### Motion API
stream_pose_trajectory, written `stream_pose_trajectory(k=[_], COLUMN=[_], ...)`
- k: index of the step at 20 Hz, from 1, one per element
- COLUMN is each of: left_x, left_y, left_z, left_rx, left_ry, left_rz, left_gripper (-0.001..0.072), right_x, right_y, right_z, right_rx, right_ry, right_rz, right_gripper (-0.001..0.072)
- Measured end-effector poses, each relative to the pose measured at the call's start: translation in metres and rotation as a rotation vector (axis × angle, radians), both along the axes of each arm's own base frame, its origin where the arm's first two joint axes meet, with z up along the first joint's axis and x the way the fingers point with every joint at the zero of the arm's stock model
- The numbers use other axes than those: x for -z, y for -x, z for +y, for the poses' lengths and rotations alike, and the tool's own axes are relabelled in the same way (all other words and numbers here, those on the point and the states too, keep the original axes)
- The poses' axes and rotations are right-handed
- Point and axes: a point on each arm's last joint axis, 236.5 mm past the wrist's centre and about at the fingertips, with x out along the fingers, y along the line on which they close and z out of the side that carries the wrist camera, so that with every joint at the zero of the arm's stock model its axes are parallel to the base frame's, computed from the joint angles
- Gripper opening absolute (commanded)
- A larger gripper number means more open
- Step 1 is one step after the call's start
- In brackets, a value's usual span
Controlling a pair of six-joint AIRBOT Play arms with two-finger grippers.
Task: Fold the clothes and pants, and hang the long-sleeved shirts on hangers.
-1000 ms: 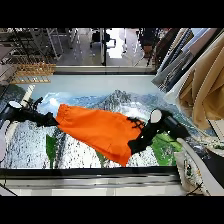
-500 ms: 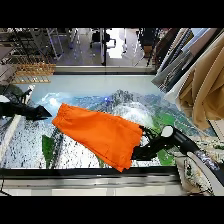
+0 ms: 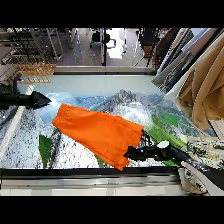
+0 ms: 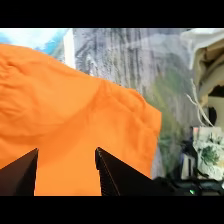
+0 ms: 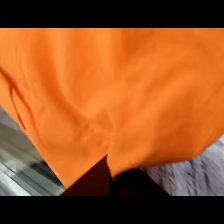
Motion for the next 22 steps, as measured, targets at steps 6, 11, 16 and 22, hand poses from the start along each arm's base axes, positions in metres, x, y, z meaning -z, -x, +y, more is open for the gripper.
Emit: stream_pose_trajectory(k=[6,11,16,22], left_x=[0.040,0.109,0.183,0.146], left_y=[0.022,0.043,0.052,0.042], left_z=[-0.058,-0.117,-0.166,-0.148], left_rx=[0.191,0.366,0.393,0.331], left_ry=[-0.121,-0.195,-0.222,-0.215], left_rz=[0.092,0.218,0.344,0.322], left_gripper=[0.0010,0.0010,0.0009,0.0009], right_x=[-0.004,-0.040,-0.133,-0.204], right_y=[-0.034,-0.034,-0.074,-0.089], right_z=[-0.054,-0.159,-0.128,0.050], right_rx=[0.029,0.091,0.043,-0.340], right_ry=[0.251,0.534,0.503,0.350], right_rz=[-0.154,-0.202,-0.455,-0.706], right_gripper=[0.0007,0.0006,0.0005,0.0005])
